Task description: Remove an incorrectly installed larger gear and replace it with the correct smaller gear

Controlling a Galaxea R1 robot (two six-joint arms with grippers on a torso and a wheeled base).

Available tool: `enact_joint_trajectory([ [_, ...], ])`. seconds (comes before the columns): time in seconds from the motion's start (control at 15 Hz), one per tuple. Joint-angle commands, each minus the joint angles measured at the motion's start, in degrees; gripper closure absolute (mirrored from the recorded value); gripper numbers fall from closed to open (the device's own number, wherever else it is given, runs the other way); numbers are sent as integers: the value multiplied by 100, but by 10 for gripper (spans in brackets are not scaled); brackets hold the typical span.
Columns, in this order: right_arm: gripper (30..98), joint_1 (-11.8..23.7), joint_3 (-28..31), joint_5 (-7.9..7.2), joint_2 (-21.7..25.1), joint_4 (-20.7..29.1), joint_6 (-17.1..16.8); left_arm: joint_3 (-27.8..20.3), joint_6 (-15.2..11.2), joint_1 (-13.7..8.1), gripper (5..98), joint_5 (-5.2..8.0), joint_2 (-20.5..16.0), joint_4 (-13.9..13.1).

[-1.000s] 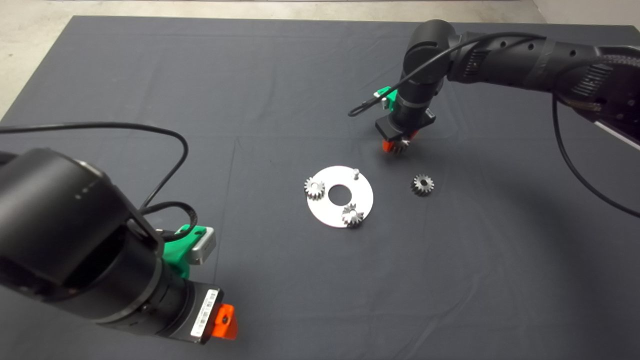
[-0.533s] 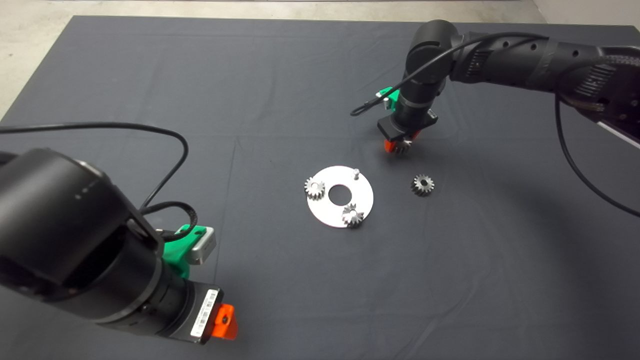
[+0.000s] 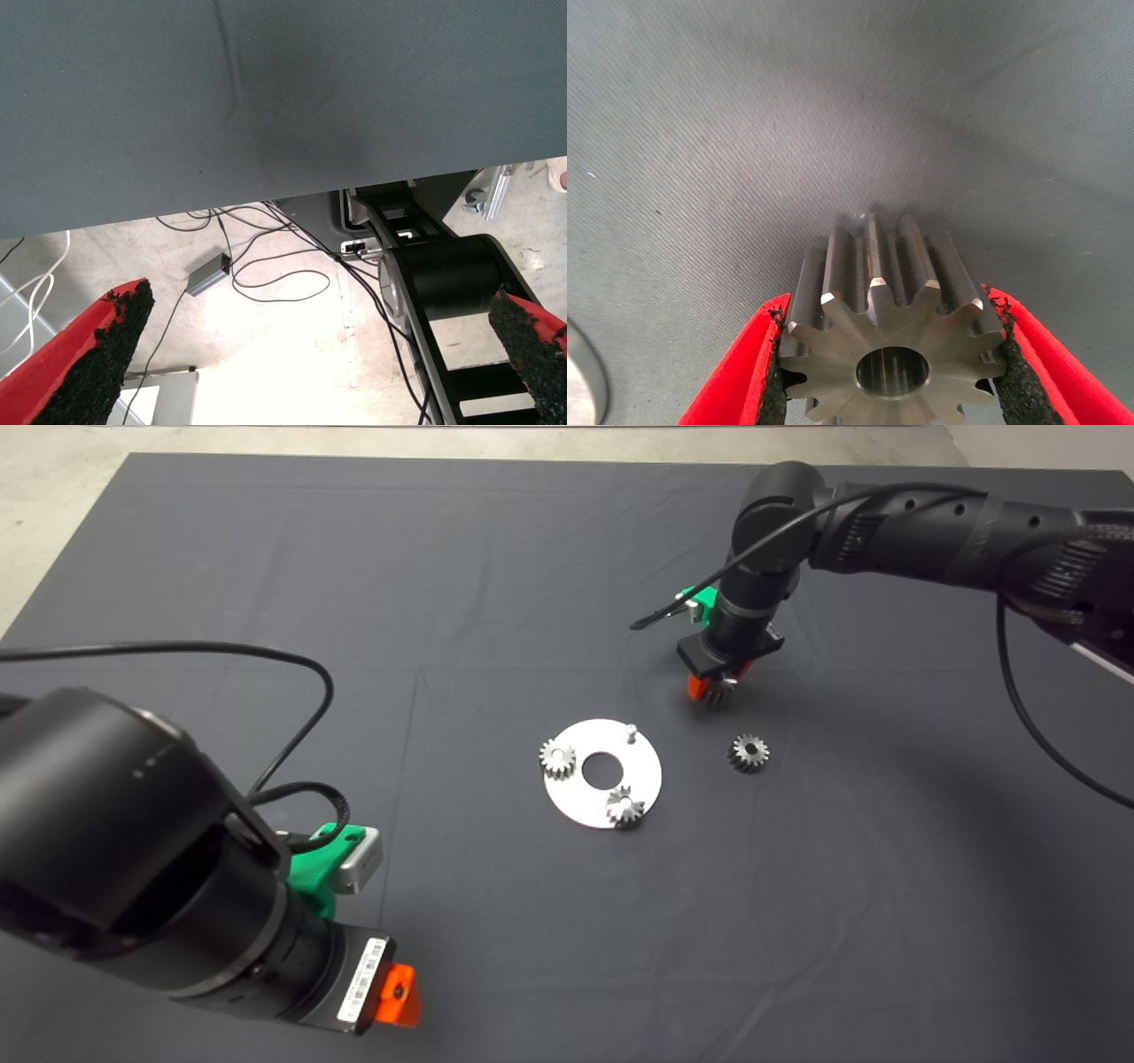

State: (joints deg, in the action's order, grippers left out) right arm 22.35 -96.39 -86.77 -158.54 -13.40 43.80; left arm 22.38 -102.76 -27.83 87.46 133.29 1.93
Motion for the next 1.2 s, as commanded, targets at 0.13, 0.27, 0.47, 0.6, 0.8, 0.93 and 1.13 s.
enact_joint_trajectory([
  [0.13, 789, 165, 61, 46, 98, 197, 23, -113, 2, -74, 60, 193, -11, -105],
  [0.27, 788, 174, 61, 46, 108, 189, 14, -113, 2, -74, 60, 193, -9, -105],
  [0.47, 782, 183, 69, 46, 108, 188, 6, -113, 2, -74, 60, 193, -17, -105],
  [0.6, 780, 183, 69, 46, 108, 188, 6, -113, 2, -74, 60, 193, -17, -105],
  [0.8, 771, 192, 105, 38, 75, 188, 6, -113, 2, -74, 60, 193, -9, -105],
  [0.93, 754, 209, 105, 38, 105, 188, 6, -113, 2, -74, 60, 193, -9, -105],
  [1.13, 704, 242, 161, -21, 99, 204, 6, -113, 2, -74, 60, 184, 0, -105],
])
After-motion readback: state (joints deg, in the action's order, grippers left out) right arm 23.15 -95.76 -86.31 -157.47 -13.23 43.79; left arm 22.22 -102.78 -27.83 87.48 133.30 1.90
